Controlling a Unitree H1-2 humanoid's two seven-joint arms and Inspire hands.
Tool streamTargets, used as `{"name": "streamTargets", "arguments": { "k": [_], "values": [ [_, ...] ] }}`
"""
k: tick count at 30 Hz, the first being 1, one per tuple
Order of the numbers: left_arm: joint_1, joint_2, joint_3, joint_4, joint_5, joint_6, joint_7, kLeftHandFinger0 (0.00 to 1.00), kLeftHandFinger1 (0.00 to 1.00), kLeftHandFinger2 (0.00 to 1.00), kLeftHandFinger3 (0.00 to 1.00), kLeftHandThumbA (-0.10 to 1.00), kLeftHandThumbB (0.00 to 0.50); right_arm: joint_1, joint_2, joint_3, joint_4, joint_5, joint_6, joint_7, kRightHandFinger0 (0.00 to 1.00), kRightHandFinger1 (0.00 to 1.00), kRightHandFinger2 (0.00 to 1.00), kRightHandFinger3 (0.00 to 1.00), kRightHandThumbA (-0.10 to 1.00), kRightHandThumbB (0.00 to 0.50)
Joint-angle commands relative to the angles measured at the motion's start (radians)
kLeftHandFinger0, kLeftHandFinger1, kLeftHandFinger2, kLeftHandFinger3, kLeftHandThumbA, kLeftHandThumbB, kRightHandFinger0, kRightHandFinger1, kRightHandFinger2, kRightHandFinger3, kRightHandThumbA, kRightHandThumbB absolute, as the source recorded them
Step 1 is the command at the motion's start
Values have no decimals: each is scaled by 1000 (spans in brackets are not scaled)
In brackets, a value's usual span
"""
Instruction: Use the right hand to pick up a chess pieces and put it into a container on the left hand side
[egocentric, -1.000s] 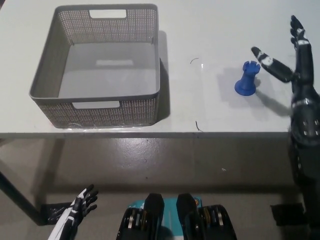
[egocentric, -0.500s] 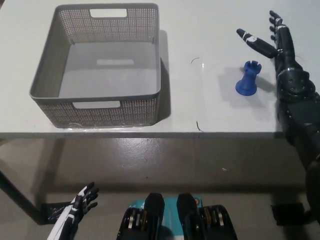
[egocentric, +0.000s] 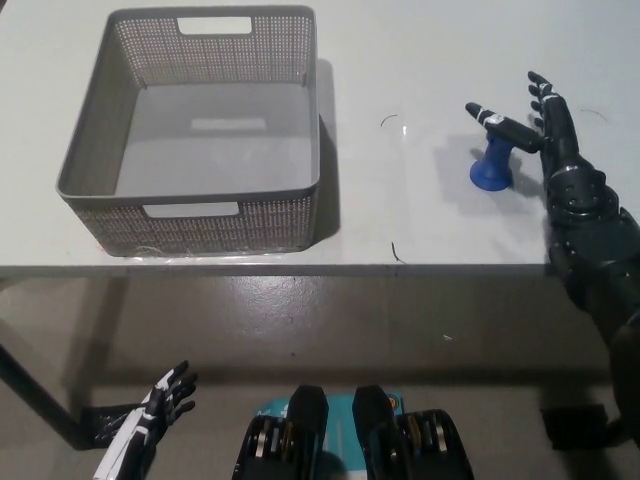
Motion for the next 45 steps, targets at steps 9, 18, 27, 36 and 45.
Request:
{"name": "streamTargets", "arguments": {
  "k": [9,18,27,36,45],
  "values": [
    [-14,10,9,-16,-21,-31,-13,1000,1000,1000,1000,1000,347,7,-16,28,5,16,12,17,1000,1000,1000,1000,917,450],
    [-18,12,10,-6,-21,-45,-13,1000,1000,1000,1000,1000,342,19,-6,83,26,-7,58,12,1000,1000,1000,1000,852,463],
    [-28,14,5,-7,-19,-35,-16,1000,1000,1000,1000,1000,358,5,1,125,35,-6,77,22,1000,1000,1000,1000,828,483],
    [-53,13,10,4,-27,-51,-15,1000,1000,1000,1000,1000,335,-14,25,95,36,23,45,-100,1,158,481,389,-100,156],
    [-65,21,13,-4,-32,-25,-19,1000,1000,1000,1000,1000,340,-25,27,49,36,61,31,-100,11,451,831,716,-100,127]
  ]
}}
